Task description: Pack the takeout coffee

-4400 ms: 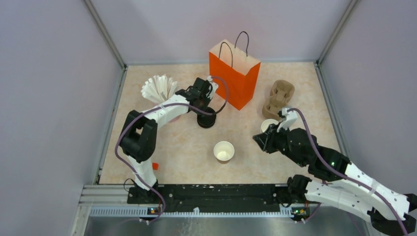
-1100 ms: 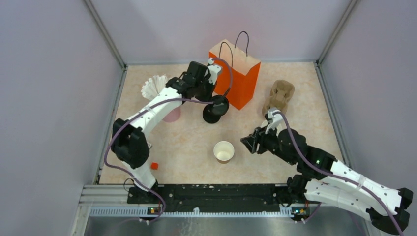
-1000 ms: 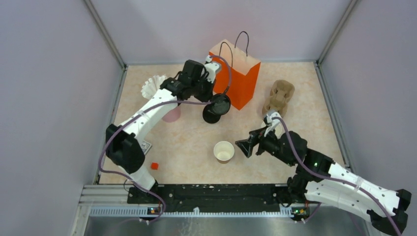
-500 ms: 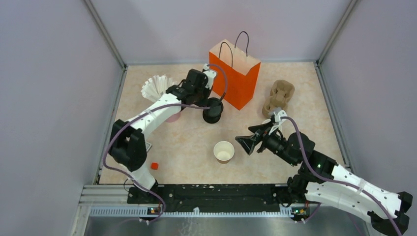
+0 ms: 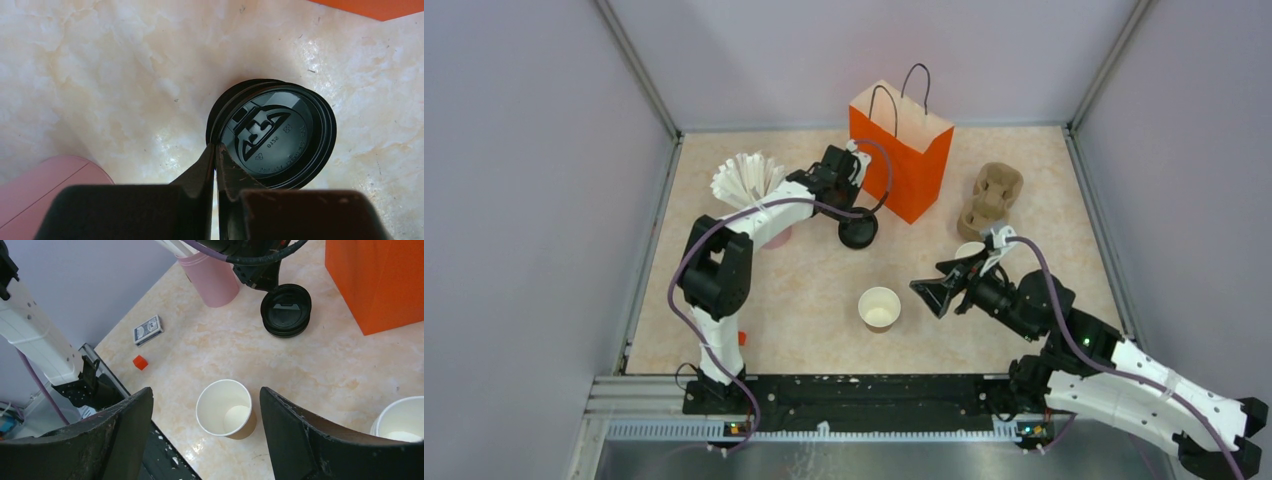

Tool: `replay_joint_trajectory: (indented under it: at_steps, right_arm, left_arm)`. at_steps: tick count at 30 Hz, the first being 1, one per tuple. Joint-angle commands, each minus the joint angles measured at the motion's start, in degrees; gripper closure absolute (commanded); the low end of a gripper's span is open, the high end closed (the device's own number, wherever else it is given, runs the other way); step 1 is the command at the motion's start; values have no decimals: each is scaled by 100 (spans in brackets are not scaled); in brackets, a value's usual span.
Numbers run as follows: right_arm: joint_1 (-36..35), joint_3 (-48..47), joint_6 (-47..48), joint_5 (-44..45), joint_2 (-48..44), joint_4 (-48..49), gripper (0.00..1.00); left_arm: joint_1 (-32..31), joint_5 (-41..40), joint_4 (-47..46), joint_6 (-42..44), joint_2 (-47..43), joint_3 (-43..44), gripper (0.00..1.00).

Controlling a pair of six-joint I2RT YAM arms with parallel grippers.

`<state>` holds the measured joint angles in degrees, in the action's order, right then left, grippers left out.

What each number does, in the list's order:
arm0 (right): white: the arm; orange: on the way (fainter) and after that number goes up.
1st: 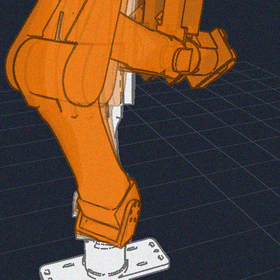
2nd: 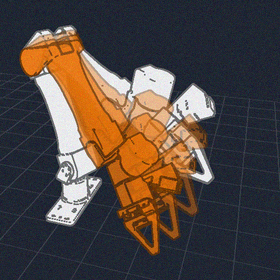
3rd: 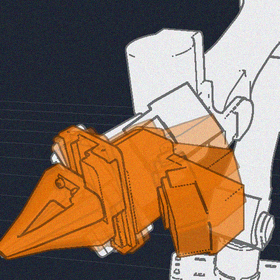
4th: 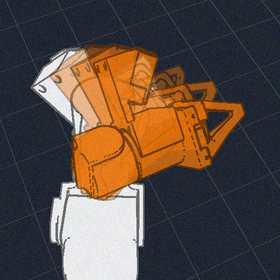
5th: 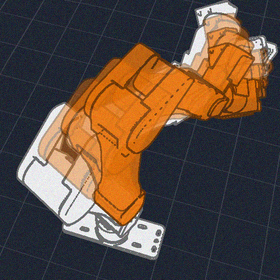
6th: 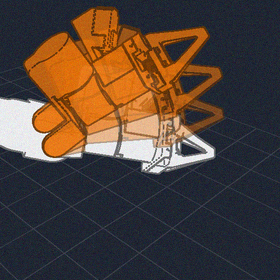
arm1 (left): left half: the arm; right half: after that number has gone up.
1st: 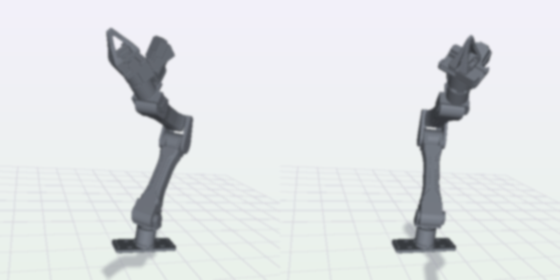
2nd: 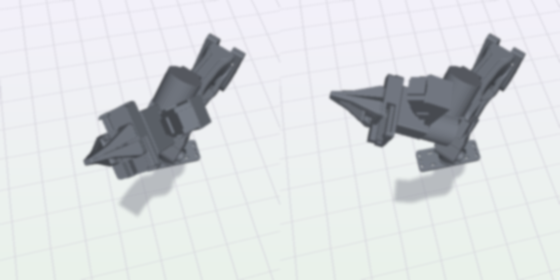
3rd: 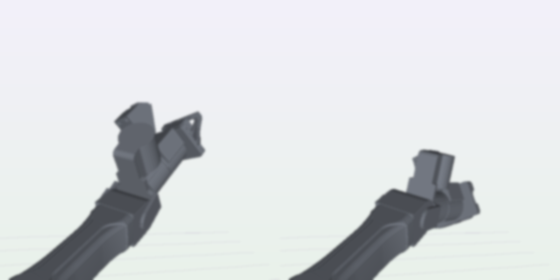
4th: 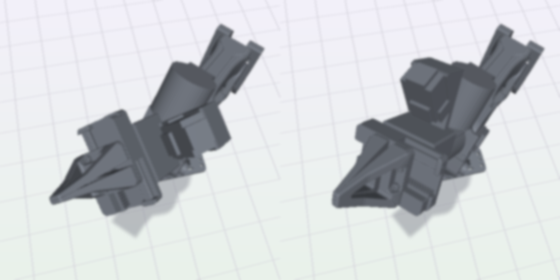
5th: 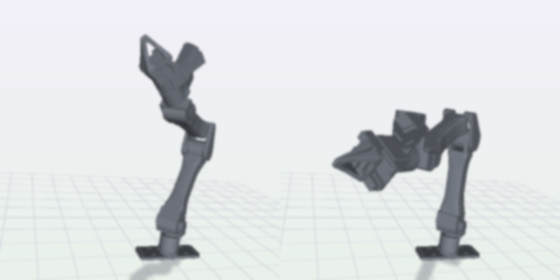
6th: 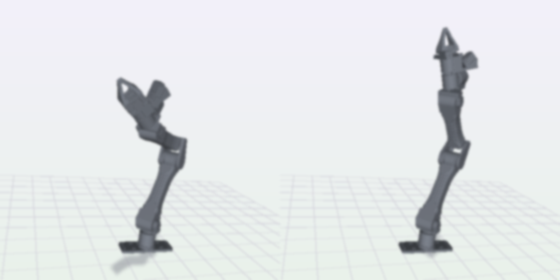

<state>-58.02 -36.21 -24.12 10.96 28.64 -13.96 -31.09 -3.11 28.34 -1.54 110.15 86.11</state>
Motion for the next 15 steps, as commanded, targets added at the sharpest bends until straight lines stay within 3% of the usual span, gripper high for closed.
replay_joint_trajectory:
  at_steps: [1,9,12,13,15]
  right_arm:
    - [-43,-85,-146,48,-67,-16,23]
    - [-46,-88,-212,42,-104,-156,24]
    - [-48,-42,-280,64,-179,-189,24]
    - [-46,-32,-297,60,-203,-201,24]
    - [-43,-27,-311,64,-234,-210,24]
  left_arm:
    - [16,74,-171,101,-274,127,93]
    - [9,161,-62,319,-380,322,86]
    - [11,222,7,362,-330,336,100]
    - [7,271,20,377,-320,338,100]
    - [7,496,23,423,-293,352,89]
